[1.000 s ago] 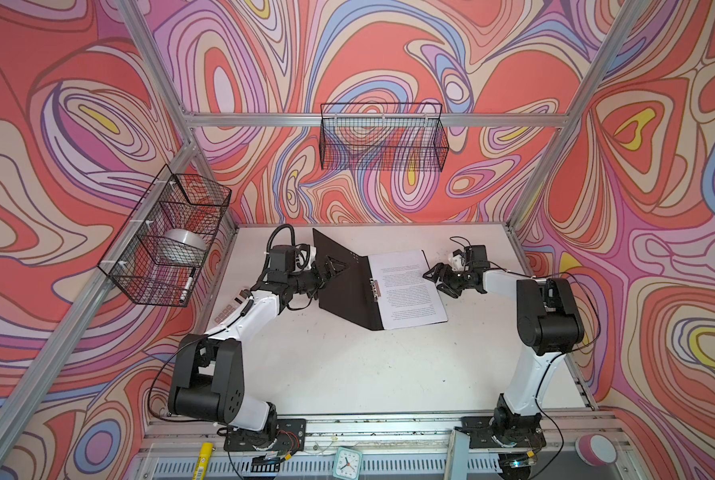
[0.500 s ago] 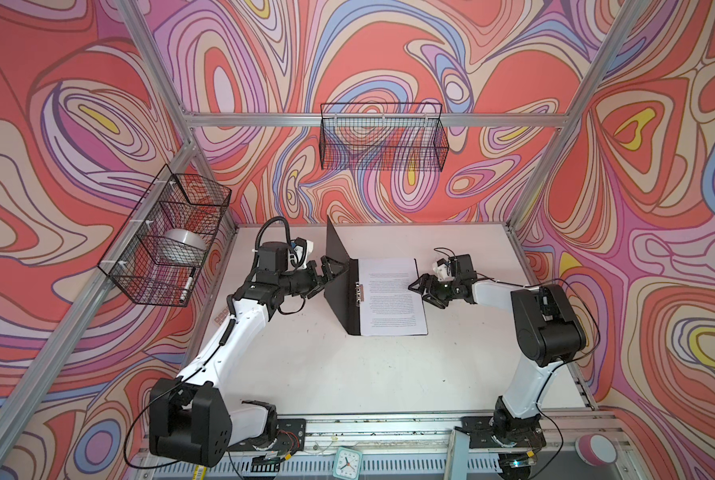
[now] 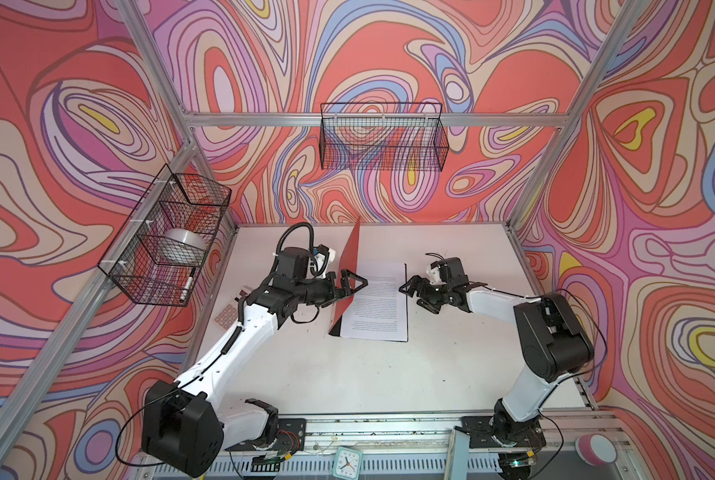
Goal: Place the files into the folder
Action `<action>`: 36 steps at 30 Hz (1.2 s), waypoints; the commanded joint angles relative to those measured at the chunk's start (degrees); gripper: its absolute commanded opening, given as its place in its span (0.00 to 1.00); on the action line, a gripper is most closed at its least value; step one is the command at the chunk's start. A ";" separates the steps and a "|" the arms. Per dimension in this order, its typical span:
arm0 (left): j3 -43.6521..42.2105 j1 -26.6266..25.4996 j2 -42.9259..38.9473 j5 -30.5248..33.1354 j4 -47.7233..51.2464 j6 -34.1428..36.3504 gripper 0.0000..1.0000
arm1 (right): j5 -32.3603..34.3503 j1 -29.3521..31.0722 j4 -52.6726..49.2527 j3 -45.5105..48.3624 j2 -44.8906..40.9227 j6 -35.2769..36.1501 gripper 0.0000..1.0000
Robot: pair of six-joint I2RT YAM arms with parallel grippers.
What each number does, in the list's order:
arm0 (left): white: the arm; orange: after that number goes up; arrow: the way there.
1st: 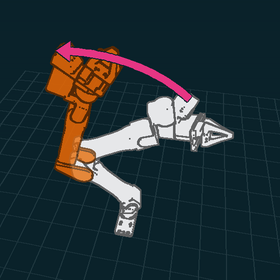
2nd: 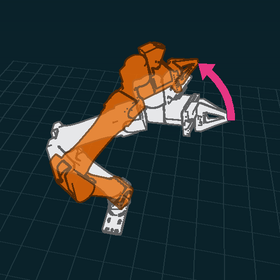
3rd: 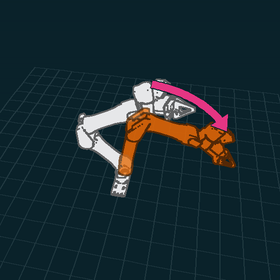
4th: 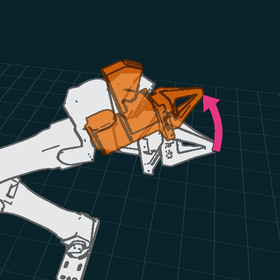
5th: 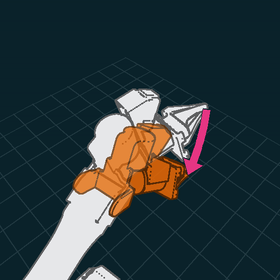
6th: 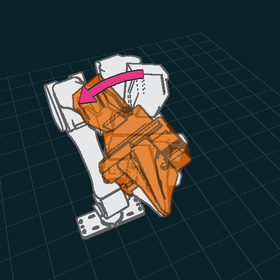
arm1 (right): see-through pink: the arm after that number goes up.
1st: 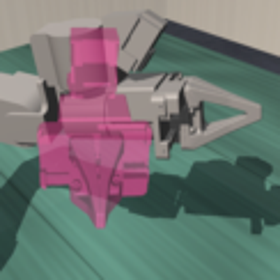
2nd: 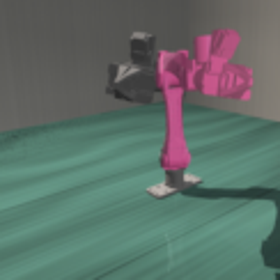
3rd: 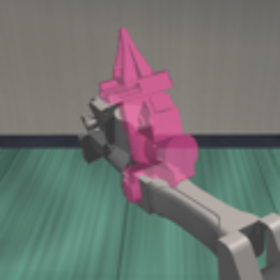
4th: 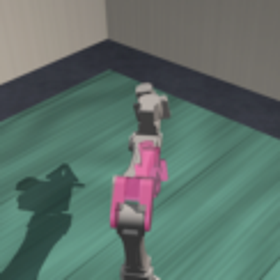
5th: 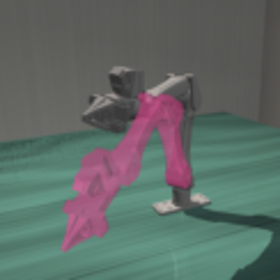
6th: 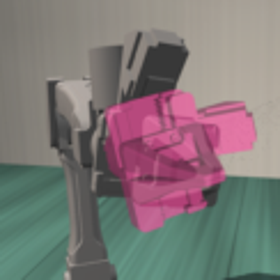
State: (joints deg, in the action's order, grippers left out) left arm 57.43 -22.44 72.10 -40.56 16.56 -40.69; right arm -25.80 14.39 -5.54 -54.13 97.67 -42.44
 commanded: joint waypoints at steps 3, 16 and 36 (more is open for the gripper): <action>2.42 -8.13 6.59 5.85 -5.09 -0.74 1.00 | 5.51 -9.26 -6.29 0.16 -9.96 1.33 0.98; 11.88 -18.28 23.06 7.97 -8.99 -0.16 1.00 | 8.75 -12.49 -10.43 1.92 -22.18 6.23 0.98; -20.50 8.79 -8.69 71.52 -12.77 21.57 1.00 | 29.18 -12.55 4.02 5.48 -25.90 18.61 0.98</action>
State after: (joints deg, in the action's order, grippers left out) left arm 38.26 -15.59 62.04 15.57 7.42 -26.55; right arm -2.42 2.17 -8.97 -52.18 73.17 -28.99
